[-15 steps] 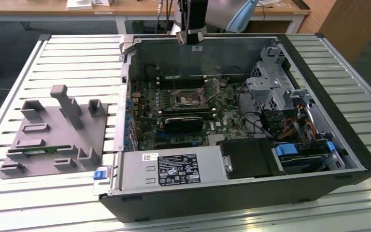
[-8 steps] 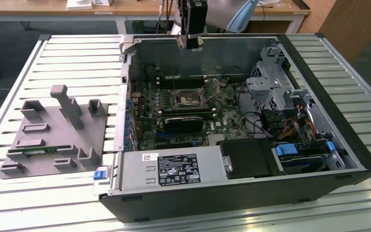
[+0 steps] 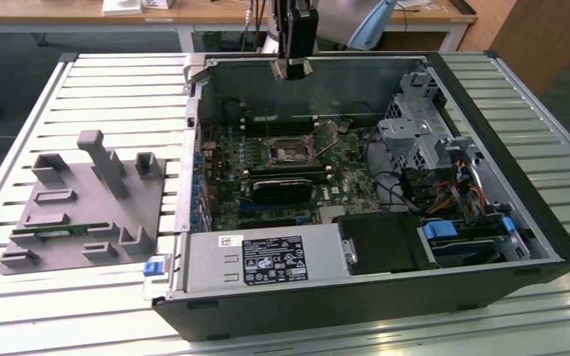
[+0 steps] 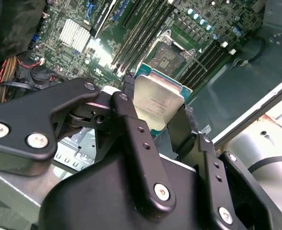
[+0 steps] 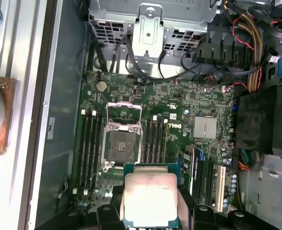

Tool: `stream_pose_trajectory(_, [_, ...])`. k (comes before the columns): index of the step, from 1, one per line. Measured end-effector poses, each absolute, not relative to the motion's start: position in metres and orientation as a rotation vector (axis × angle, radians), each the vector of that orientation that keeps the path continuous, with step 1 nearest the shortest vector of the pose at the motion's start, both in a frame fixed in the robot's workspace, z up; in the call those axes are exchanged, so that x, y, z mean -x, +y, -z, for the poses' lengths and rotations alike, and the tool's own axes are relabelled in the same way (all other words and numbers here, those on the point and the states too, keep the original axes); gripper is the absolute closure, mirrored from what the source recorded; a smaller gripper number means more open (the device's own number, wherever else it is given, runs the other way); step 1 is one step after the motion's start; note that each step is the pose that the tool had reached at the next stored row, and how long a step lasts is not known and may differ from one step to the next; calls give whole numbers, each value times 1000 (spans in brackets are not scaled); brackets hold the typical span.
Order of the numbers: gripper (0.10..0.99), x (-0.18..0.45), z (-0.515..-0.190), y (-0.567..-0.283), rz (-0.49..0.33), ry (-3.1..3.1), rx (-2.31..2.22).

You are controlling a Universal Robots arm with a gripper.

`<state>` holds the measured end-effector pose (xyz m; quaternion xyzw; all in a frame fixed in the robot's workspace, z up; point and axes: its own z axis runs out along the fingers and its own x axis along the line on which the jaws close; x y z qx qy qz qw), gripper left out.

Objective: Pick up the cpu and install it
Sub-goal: 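Place the cpu into insertion slot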

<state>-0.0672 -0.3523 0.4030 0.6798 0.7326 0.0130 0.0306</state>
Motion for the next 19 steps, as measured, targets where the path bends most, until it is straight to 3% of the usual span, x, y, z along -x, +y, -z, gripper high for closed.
stream_pose_trajectory(19, [557, 65, -379, -350, -36, 2198, -2157])
